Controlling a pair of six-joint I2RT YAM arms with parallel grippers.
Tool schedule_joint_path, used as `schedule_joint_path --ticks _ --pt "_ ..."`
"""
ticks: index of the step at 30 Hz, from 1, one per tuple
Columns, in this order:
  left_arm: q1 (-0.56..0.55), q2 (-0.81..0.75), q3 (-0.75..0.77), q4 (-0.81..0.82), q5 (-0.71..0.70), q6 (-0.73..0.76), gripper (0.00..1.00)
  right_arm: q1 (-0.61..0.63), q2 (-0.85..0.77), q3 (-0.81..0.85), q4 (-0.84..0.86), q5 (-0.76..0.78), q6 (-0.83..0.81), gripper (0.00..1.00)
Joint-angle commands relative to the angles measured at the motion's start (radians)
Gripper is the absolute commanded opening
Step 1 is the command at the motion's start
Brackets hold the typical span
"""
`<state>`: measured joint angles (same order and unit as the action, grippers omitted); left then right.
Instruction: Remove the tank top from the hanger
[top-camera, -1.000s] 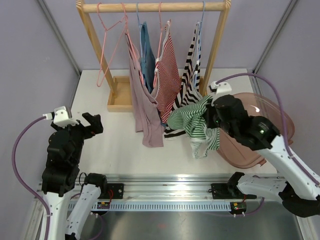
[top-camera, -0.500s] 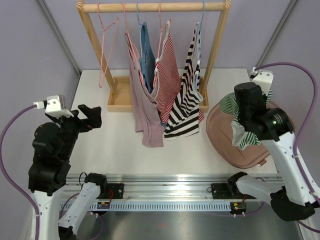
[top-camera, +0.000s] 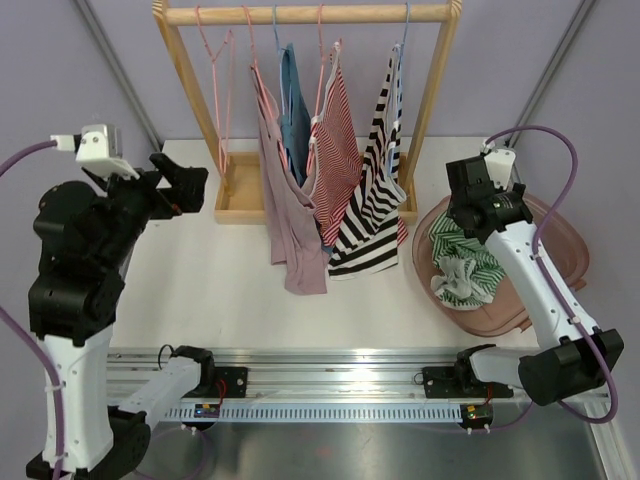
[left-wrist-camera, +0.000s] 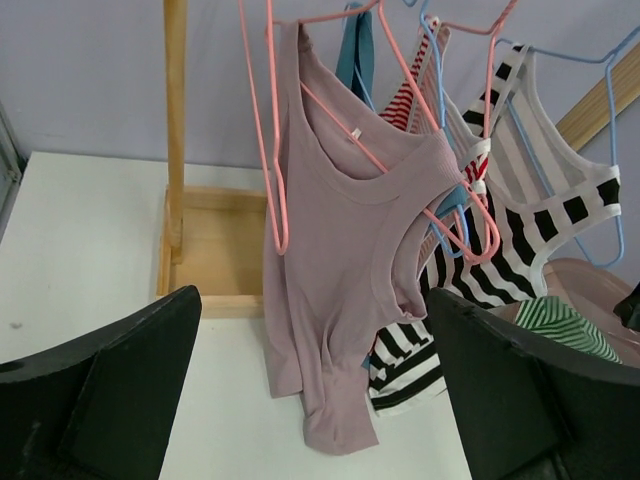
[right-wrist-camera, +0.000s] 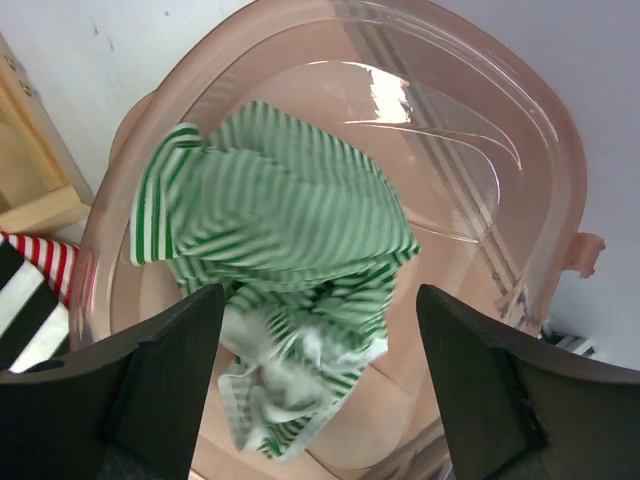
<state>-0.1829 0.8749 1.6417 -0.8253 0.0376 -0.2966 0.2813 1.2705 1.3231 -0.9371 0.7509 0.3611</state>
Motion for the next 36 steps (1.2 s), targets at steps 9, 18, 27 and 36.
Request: schedule_joint_path --ticks 9,18,27,36 --pt "-0.141 0.303 0.301 -0.044 -0.08 0.008 0.99 -0.004 -0.192 -0.013 0.129 -0.327 -0.054 0.99" --pt "-0.285 0.587 0.596 -0.083 -0.267 0.043 0.98 -0.002 -0.328 -0.024 0.136 -0.686 -0.05 0.97" --pt "-0.285 0.757 0.696 0.009 -0.361 0.065 0.81 -0.004 -0.424 -0.059 0.153 -0.91 -0.042 0.97" --pt "-0.285 0.865 0.742 0.026 -0.427 0.086 0.48 -0.004 -0.451 -0.085 0.181 -0.998 -0.06 0.97"
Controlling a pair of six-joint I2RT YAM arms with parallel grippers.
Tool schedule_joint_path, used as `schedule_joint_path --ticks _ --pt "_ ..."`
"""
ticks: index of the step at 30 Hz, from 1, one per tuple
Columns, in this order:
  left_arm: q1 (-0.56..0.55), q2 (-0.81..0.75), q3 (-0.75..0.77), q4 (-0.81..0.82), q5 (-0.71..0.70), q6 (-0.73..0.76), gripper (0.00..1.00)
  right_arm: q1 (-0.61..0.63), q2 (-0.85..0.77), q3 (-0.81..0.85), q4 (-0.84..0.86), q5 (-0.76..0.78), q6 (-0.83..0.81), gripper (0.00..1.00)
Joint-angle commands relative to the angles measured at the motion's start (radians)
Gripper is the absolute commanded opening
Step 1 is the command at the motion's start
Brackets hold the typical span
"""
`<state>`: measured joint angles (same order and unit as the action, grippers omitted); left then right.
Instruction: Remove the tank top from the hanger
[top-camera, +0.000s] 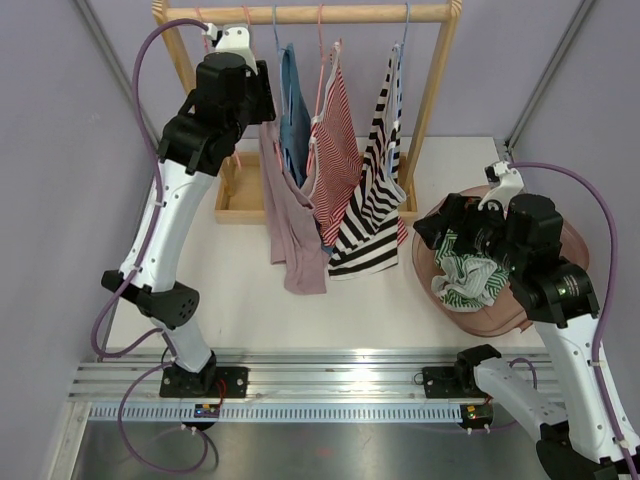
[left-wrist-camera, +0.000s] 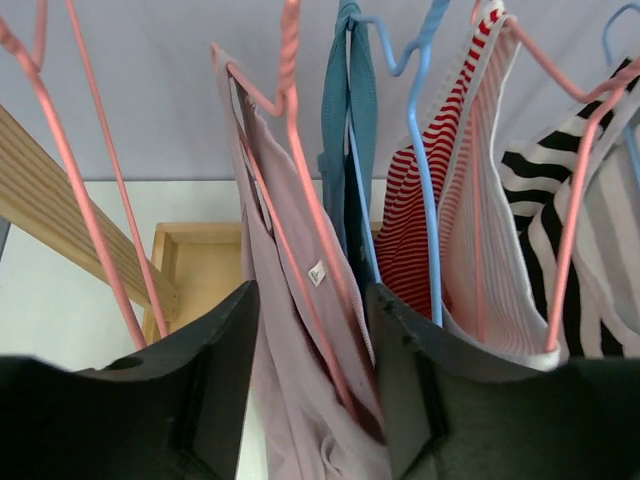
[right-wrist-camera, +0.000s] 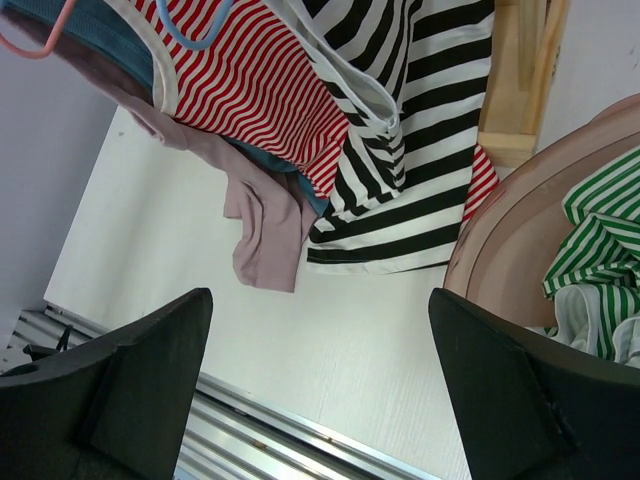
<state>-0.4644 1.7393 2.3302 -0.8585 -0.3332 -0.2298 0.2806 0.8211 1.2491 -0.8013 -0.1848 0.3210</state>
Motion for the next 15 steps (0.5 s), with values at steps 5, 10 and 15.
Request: schedule_joint_path --ticks 5,10,15 --pt "-0.003 0.002 0.058 0.052 -0.102 0.041 0.24 -0.003 0.009 -0.017 0.057 -0.084 -0.023 0.97" --pt "-0.003 -0.012 0.058 0.073 -0.095 0.047 0.0 -0.003 0.009 -0.019 0.065 -0.091 -0.025 0.97" --pt "-0.003 -0.056 0.052 0.124 -0.112 0.056 0.0 -0.003 0.009 -0.017 0.065 -0.105 -0.028 0.97"
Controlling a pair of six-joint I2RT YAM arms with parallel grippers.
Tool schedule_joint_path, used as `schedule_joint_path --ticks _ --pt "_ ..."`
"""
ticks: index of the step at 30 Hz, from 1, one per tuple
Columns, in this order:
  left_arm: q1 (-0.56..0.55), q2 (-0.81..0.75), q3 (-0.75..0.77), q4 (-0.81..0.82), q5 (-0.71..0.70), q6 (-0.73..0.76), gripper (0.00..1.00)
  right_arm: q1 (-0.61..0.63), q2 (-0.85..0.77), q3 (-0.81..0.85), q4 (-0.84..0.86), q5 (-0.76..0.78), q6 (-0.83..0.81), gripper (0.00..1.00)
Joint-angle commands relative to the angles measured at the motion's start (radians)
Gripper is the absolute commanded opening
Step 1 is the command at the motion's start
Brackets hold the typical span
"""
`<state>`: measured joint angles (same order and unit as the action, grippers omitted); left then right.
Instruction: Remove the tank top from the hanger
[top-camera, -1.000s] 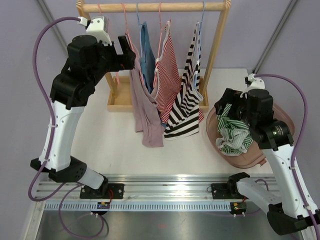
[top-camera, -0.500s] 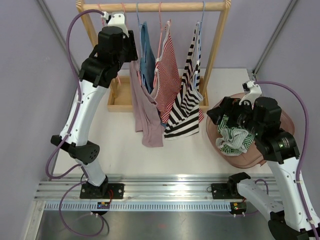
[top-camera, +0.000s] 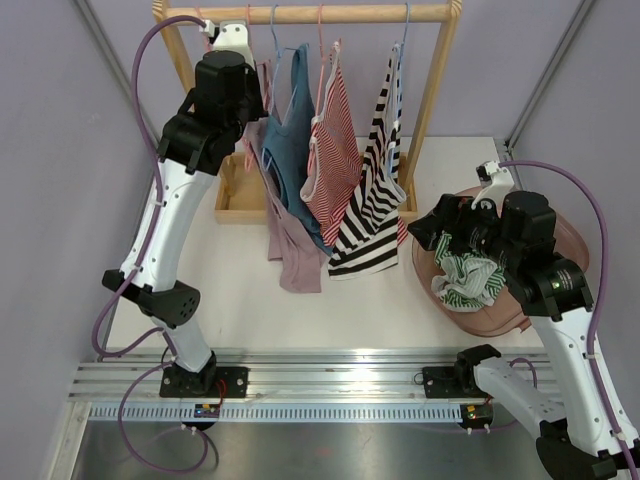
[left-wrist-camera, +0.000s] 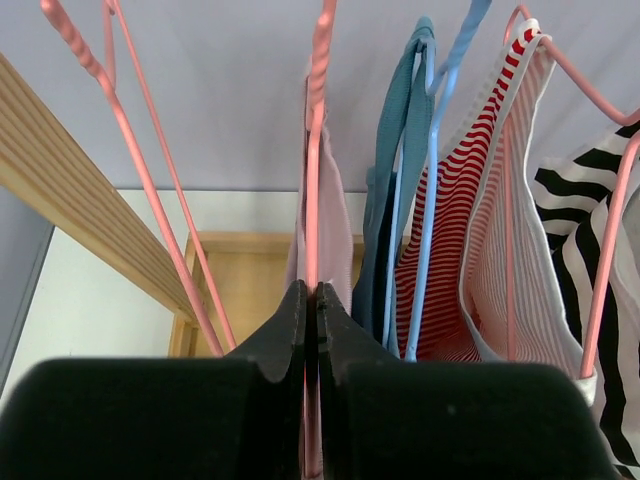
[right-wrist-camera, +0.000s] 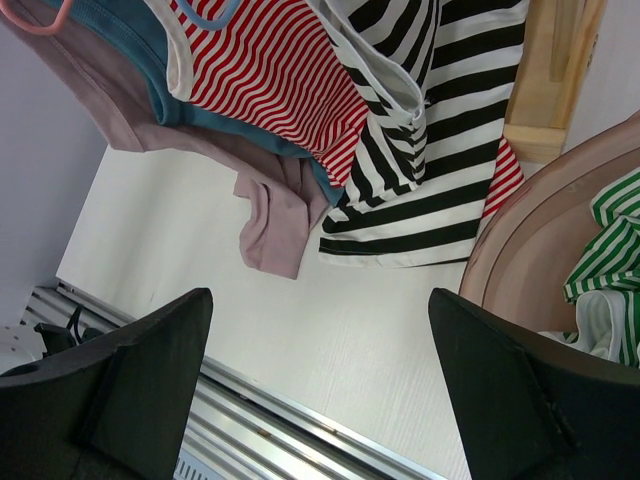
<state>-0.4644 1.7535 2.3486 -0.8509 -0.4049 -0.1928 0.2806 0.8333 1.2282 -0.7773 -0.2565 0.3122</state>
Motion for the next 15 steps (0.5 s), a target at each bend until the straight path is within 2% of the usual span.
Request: schedule_joint_path --ticks 1,7,15 --pt "-0.003 -0.08 0.034 0.136 -0.038 0.023 0.0 -0.003 -0.005 0.004 0.041 -0.033 -0.021 0.97" --pt "-0.003 -0.147 0.014 0.179 -0.02 0.03 0.0 -0.003 -0.017 0.002 0.044 -0.032 -0.024 0.97" --pt "-0.003 -0.25 -0.112 0.23 -0.003 0.023 0.0 -0.003 -0.026 0.002 0.044 -0.038 -0.027 0.98"
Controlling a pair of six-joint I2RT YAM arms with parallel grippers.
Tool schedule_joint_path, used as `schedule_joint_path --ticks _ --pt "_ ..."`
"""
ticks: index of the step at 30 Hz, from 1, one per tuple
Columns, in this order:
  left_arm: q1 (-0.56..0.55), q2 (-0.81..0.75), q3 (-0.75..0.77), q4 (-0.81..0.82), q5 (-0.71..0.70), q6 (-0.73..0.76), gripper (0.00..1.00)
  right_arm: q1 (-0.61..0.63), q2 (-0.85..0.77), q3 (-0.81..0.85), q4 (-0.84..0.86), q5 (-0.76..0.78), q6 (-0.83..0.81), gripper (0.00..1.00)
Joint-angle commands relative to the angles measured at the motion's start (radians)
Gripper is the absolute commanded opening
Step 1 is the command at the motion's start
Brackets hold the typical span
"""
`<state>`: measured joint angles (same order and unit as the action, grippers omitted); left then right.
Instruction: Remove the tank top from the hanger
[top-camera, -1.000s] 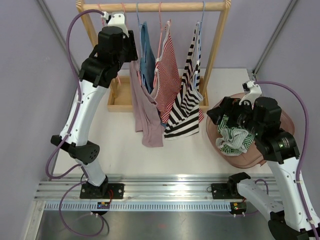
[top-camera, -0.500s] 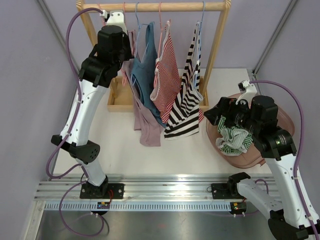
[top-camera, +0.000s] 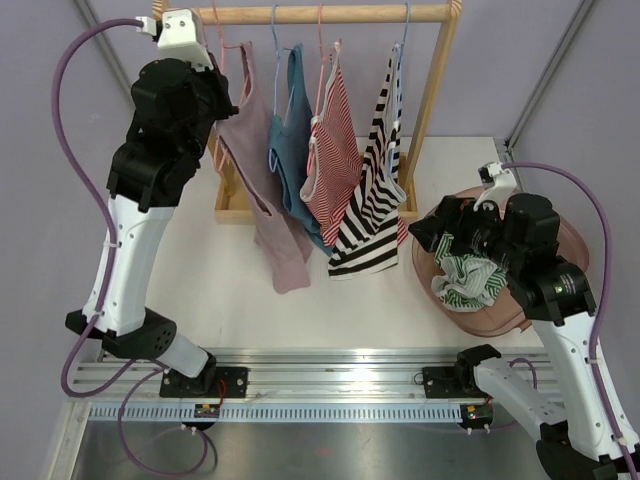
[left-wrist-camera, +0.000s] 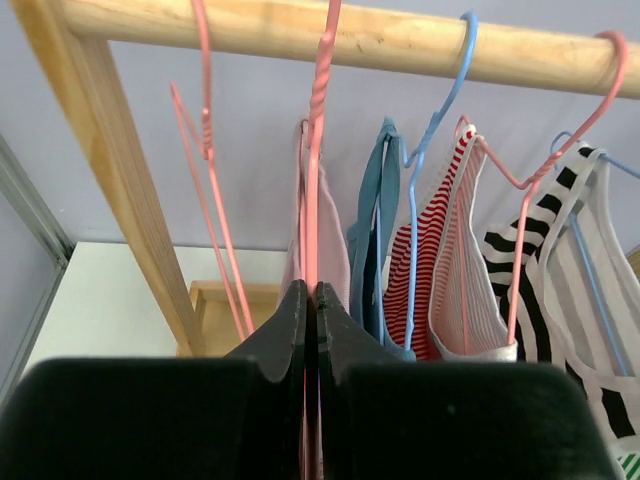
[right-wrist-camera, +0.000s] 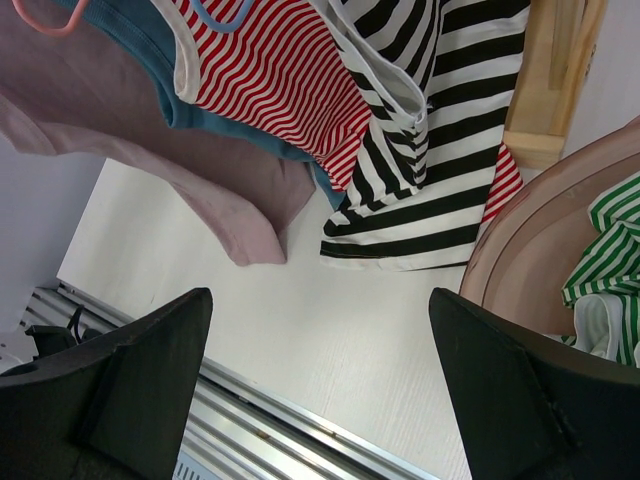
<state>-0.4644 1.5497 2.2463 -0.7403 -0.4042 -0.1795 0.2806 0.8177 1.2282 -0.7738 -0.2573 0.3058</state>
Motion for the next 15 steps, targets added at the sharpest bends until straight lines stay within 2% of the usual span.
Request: schedule_joint_path --ticks 1,4,7,11,15 --pt "-0.003 -0.054 -0.019 0.114 0.005 0.0 0.0 -0.003 -0.014 0.002 0.041 -0.039 -0.019 0.98" --pt "-0.003 -0.126 -0.068 0.096 0.045 -0.029 0.0 -0.003 -0.017 -0.002 0.062 -0.065 -0.013 0.99" --pt "-0.003 -0.278 -0.253 0.142 0.125 -0.057 0.0 -0.003 -0.025 -0.022 0.119 -0.141 0.013 0.99" --pt "-0.005 -0.525 -0.622 0.231 0.162 -0.095 0.0 -0.003 -0.046 -0.079 0.241 -0.275 0.073 0.99" --pt "-0.003 -0.756 -0.833 0.268 0.243 -0.136 0.0 -0.001 -0.035 -0.162 0.393 -0.393 0.14 1.0"
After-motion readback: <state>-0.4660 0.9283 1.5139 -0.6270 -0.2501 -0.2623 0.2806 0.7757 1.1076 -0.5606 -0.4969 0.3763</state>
